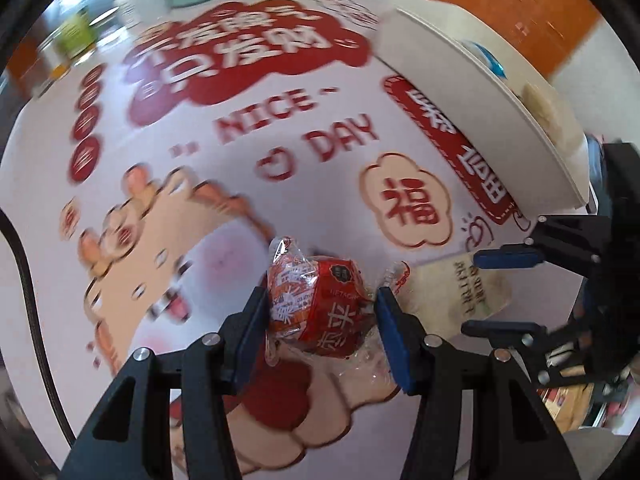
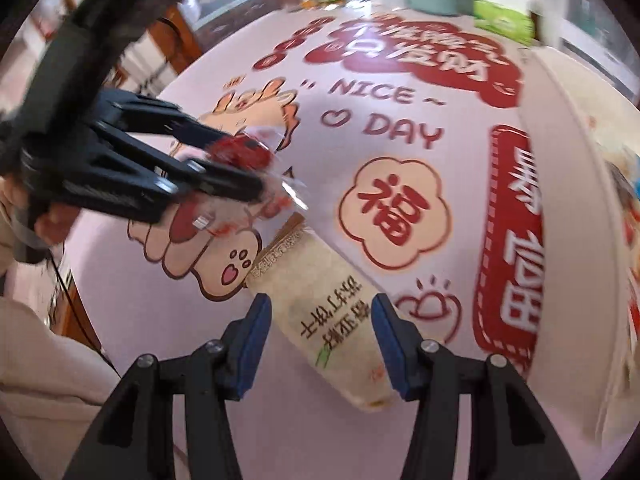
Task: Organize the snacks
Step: 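Grasp the red sausage with the left tool while the right tool grasps the brown biscuit pack, then carry both items into the white tray and open both tools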
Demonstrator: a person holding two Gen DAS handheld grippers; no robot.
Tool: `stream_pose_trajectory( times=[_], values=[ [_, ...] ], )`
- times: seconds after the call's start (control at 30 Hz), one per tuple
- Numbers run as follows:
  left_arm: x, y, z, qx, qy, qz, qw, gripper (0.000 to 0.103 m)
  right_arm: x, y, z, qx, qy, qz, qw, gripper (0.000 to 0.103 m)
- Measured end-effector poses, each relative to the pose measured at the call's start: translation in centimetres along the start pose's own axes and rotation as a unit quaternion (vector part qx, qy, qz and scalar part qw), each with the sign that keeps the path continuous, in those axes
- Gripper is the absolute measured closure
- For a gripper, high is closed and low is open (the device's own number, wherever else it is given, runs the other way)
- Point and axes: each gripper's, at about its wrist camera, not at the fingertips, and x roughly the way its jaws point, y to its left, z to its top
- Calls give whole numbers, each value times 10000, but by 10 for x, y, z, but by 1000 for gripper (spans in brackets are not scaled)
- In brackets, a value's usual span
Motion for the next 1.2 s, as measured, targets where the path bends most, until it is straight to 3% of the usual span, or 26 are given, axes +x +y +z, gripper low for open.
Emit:
stream_pose_trajectory(
  times=[0.2,0.37,0.43,0.5,0.53,0.57,0.77,0.9,1.07,1.2],
  values=[
    [-9,23,-20,-550,47,141,9984,51,13,19,3,-910,226,4,9956,19],
    [-13,27,-35,-897,76,189,9958,51,34,35,1,-1700,469,-538,9829,15],
    [-14,26,-38,-973,62,177,9951,51,37,31,0,-1665,510,-422,9838,13],
    [-16,23,-42,-1040,37,188,9944,51,37,32,0,-1705,486,-461,9831,15],
    [-17,22,-43,-1076,30,188,9940,51,36,33,0,-1698,476,-464,9832,24],
    [-18,20,-45,-1118,16,177,9936,51,32,34,1,-1695,381,-464,9837,43],
    [-30,4,-46,-1313,-127,163,9911,51,27,32,3,-1195,405,-241,9917,45],
    [-43,-16,-40,-1325,-317,111,9906,51,7,35,-4,-854,194,3,9962,47],
    [-59,-51,-21,-1125,-557,43,9921,51,-48,32,-16,-692,-205,240,9971,47],
    [-73,-93,8,-847,-841,-21,9929,51,-102,16,-19,-652,-744,161,9950,47]
  ],
)
